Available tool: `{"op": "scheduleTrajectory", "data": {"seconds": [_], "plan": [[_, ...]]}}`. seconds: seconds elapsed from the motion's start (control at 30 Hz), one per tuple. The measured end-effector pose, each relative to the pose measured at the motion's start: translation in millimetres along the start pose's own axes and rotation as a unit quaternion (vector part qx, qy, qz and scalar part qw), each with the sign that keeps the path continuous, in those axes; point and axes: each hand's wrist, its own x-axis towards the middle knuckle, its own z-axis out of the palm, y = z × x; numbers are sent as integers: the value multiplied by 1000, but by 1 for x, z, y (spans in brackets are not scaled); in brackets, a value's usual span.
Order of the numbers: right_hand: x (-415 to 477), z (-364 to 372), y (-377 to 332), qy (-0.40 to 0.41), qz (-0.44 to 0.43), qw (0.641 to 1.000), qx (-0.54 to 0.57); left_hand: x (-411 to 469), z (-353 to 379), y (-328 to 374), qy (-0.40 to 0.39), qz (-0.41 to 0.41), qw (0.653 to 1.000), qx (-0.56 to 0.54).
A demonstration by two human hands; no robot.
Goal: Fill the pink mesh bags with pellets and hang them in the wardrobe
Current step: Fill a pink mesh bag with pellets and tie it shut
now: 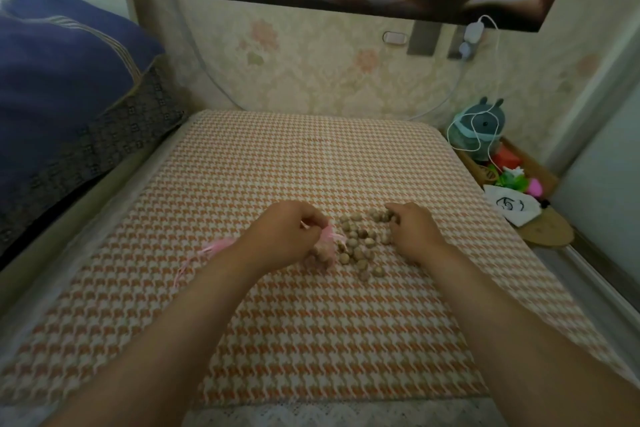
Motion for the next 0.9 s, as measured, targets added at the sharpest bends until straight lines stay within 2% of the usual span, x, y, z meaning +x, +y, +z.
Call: {"op": "scheduleTrajectory", "data": {"seconds": [0.17, 0.4, 0.6, 0.73, 0.8, 0.9], "plan": [[4, 6, -1, 56, 8, 997, 45, 0, -1, -2, -1, 2, 1000, 6], [-8, 2, -9, 54, -11, 994, 98, -1, -2, -3, -2, 7, 1000, 13], [-37, -26, -53, 95, -81, 974, 187, -5, -1, -2, -11, -1, 1000, 3], [-66, -41, -103, 71, -169, 947, 264, -9, -4, -2, -12, 11, 1000, -2], [-77, -41, -118, 50, -208, 943, 256, -11, -6, -2, -18, 17, 1000, -10], [-83, -35, -121, 46, -241, 953, 179, -14, -8, -2, -26, 21, 999, -19]]}}
